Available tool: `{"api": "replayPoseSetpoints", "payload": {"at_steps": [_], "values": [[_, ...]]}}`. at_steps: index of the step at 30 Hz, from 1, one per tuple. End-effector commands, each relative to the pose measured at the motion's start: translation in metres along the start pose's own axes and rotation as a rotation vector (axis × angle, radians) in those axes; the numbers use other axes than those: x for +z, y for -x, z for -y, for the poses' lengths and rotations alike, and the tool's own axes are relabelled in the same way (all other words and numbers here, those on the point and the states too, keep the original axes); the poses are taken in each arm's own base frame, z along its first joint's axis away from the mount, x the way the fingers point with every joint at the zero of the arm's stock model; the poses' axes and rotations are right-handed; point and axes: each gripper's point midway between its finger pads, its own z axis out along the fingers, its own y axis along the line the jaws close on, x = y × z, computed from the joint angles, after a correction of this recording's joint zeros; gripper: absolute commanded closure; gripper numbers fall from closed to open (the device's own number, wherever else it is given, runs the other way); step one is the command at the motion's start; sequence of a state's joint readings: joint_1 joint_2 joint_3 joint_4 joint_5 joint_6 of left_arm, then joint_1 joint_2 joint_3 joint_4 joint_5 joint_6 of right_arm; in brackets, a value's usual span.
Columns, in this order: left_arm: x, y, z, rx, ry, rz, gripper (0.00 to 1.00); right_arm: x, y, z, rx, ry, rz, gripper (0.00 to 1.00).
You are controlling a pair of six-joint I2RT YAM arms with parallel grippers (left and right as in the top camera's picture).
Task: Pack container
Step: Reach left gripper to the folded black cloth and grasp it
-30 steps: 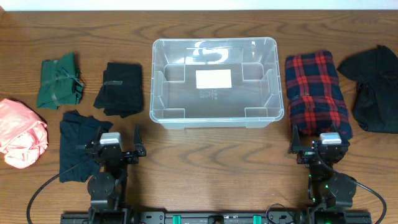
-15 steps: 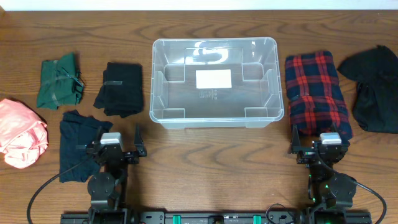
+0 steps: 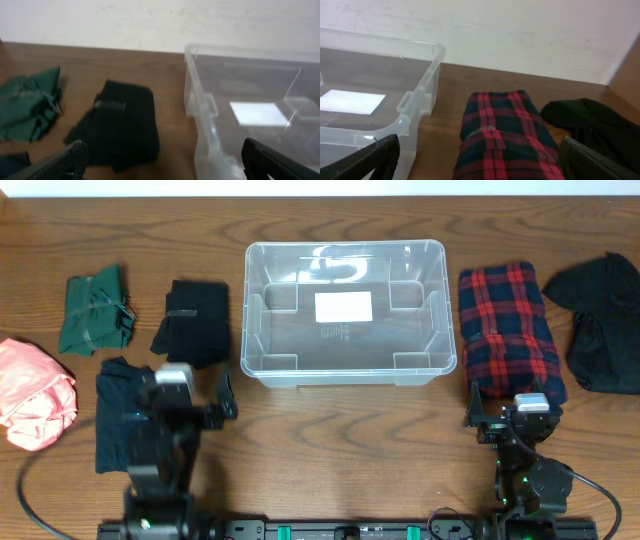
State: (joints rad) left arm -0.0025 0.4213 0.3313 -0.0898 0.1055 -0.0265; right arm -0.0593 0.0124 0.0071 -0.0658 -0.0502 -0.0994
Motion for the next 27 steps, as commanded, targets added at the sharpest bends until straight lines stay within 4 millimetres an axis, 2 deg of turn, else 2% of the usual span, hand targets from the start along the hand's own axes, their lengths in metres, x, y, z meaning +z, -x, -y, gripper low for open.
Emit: {"api": "replayPoseSetpoints", "payload": {"at_steps": [1,9,12,15,18,21,27], "values": [[0.015,0.039,0.002,-0.019,0.003,-0.066,0.02,0.000,-0.001,-0.002,-0.015,0.005,-0.002,0.01],[0.068,0.096,-0.001,-0.045,0.047,-0.374,0.02,0.000,-0.001,-0.002,-0.015,0.005,-0.002,0.01],[0.075,0.111,0.003,-0.049,0.032,-0.441,0.02,0.000,-0.001,-0.002,-0.015,0.005,-0.002,0.01],[0.080,0.120,0.004,-0.028,0.025,-0.435,0.02,0.000,-0.001,-0.002,-0.015,0.005,-0.002,0.01],[0.081,0.123,-0.001,-0.030,0.035,-0.422,0.02,0.000,-0.001,-0.002,-0.015,0.005,-0.002,0.01],[0.082,0.121,-0.017,-0.055,0.062,-0.430,0.02,0.000,-0.001,-0.002,-0.015,0.005,-0.002,0.01],[0.104,0.095,-0.054,-0.121,0.022,-0.504,0.02,0.000,-0.001,-0.002,-0.015,0.005,-0.002,0.01]]}}
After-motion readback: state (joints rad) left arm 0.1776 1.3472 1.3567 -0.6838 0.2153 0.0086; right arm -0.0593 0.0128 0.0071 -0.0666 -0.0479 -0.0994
